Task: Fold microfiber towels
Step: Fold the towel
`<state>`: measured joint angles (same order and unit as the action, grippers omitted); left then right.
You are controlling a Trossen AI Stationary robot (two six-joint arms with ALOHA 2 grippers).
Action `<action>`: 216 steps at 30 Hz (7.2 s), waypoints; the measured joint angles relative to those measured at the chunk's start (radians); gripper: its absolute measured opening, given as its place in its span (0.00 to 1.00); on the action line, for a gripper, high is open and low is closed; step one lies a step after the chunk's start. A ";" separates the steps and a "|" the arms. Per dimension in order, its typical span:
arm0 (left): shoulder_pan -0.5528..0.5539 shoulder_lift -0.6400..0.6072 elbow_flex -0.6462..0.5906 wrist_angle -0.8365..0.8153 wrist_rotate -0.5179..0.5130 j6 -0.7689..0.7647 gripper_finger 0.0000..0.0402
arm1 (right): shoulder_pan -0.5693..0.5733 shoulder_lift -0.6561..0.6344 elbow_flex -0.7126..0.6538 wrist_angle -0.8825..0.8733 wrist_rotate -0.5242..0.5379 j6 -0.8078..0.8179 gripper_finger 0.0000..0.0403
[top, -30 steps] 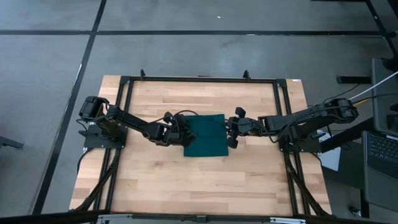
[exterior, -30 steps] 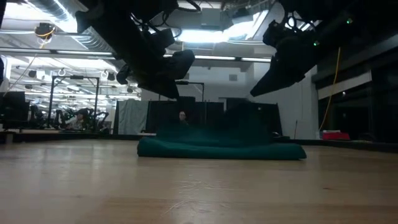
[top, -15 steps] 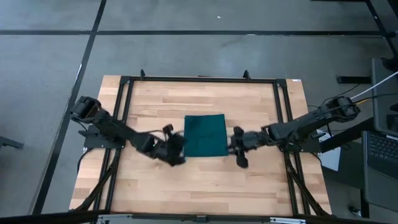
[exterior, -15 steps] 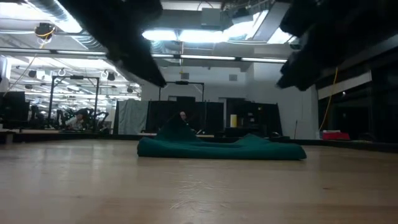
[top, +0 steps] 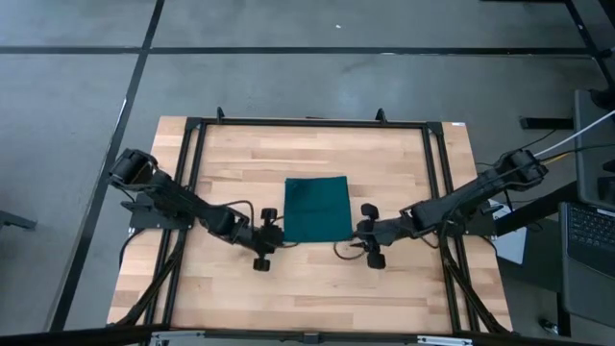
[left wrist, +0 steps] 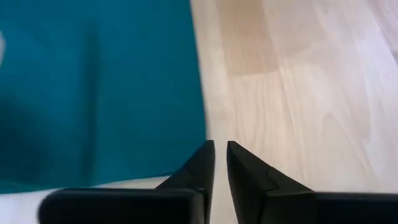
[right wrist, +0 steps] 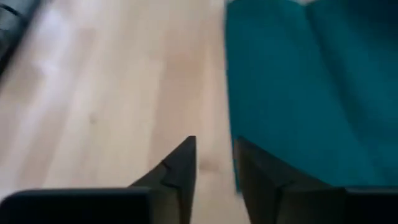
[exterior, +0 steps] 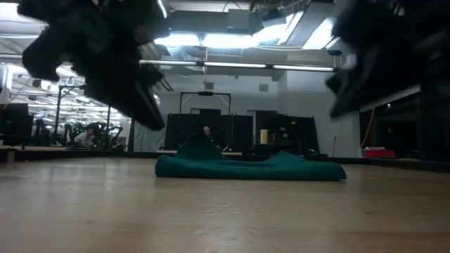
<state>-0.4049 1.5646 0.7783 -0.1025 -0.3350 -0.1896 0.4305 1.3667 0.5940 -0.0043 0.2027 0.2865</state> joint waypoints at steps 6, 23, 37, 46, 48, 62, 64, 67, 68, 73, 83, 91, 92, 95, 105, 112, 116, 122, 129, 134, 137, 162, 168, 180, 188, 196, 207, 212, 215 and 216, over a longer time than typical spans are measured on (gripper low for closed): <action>0.073 0.001 -0.022 0.087 0.136 0.019 0.23 | -0.032 0.077 -0.009 0.042 -0.099 0.122 0.47; 0.140 0.048 -0.023 0.103 0.225 0.081 0.36 | -0.080 0.087 -0.008 0.038 -0.080 0.072 0.46; 0.148 0.134 -0.023 0.161 0.250 0.065 0.36 | -0.097 0.172 -0.039 0.106 -0.095 0.071 0.48; 0.170 0.142 -0.023 0.164 0.252 0.062 0.36 | -0.105 0.277 -0.035 0.191 -0.109 0.058 0.46; 0.172 0.142 -0.023 0.158 0.251 0.062 0.36 | -0.105 0.286 -0.035 0.208 -0.108 0.058 0.46; 0.181 0.138 -0.033 0.061 0.241 0.130 0.35 | -0.109 0.289 -0.037 0.196 -0.091 0.066 0.29; 0.186 0.136 -0.033 0.040 0.242 0.130 0.35 | -0.109 0.289 -0.037 0.196 -0.090 0.069 0.28; 0.191 0.133 -0.033 0.020 0.240 0.132 0.35 | -0.110 0.289 -0.037 0.196 -0.090 0.070 0.27; 0.191 0.133 -0.032 0.012 0.235 0.132 0.35 | -0.110 0.290 -0.037 0.196 -0.090 0.070 0.26; 0.195 0.133 -0.033 0.004 0.204 0.085 0.31 | -0.110 0.291 -0.038 0.198 -0.074 0.072 0.22; 0.225 0.138 -0.041 0.119 0.176 -0.103 0.01 | -0.110 0.291 -0.037 0.202 -0.071 0.088 0.03; 0.111 0.038 -0.040 0.159 0.151 -0.330 0.01 | -0.033 0.201 -0.009 0.121 -0.125 0.177 0.01; 0.094 0.023 -0.040 0.157 0.134 -0.360 0.01 | -0.018 0.177 0.000 0.107 -0.121 0.193 0.01; 0.058 -0.026 -0.040 0.134 0.065 -0.438 0.01 | 0.030 0.099 0.030 0.014 -0.072 0.229 0.01; 0.160 -0.074 -0.033 0.139 -0.062 -0.470 0.01 | 0.008 -0.054 0.101 -0.264 0.152 0.193 0.00; 0.261 -0.008 -0.031 0.252 -0.094 -0.430 0.01 | -0.103 -0.043 0.048 -0.231 0.184 0.124 0.00; 0.289 0.045 -0.033 0.344 -0.056 -0.422 0.01 | -0.137 -0.043 0.021 -0.220 0.181 0.117 0.00; 0.315 0.062 -0.032 0.400 -0.110 -0.426 0.01 | -0.157 -0.043 0.020 -0.217 0.179 0.098 0.00; 0.390 0.068 -0.031 0.465 -0.161 -0.434 0.05 | -0.173 -0.043 0.020 -0.236 0.209 0.101 0.00; 0.429 0.070 -0.031 0.555 -0.150 -0.407 0.10 | -0.173 -0.043 -0.001 -0.253 0.209 0.155 0.00; 0.450 0.070 -0.031 0.640 -0.150 -0.361 0.11 | -0.165 -0.043 -0.021 -0.249 0.209 0.203 0.00; 0.572 0.071 -0.031 0.564 0.094 -0.327 0.01 | -0.201 -0.235 -0.036 -0.064 0.384 0.229 0.16; 0.553 0.071 -0.022 0.595 0.133 -0.301 0.01 | -0.201 -0.250 -0.037 -0.112 0.393 0.244 0.19; 0.609 0.234 0.195 0.302 0.216 -0.241 0.01 | -0.201 -0.240 -0.036 -0.093 0.384 0.210 0.05; 0.663 0.331 0.283 0.202 0.155 -0.331 0.01 | -0.201 -0.236 -0.036 -0.063 0.383 0.210 0.02; 0.723 0.348 0.306 0.200 0.131 -0.393 0.00 | -0.205 -0.170 -0.035 -0.001 0.392 0.203 0.05; 0.708 0.454 0.309 0.197 0.152 -0.528 0.00 | -0.195 -0.132 -0.035 0.145 0.384 0.192 0.01; 0.691 0.420 0.302 0.217 0.071 -0.492 0.00 | -0.172 -0.137 -0.035 0.180 0.393 0.191 0.02; 0.692 0.337 0.296 0.283 -0.002 -0.423 0.01 | -0.155 -0.143 -0.035 0.222 0.417 0.175 0.05; 0.689 0.305 0.296 0.306 -0.022 -0.394 0.01 | -0.150 -0.147 -0.035 0.227 0.423 0.169 0.06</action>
<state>0.2839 1.8701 1.0740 0.2039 -0.3574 -0.5839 0.2805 1.2201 0.5589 0.2232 0.6256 0.4556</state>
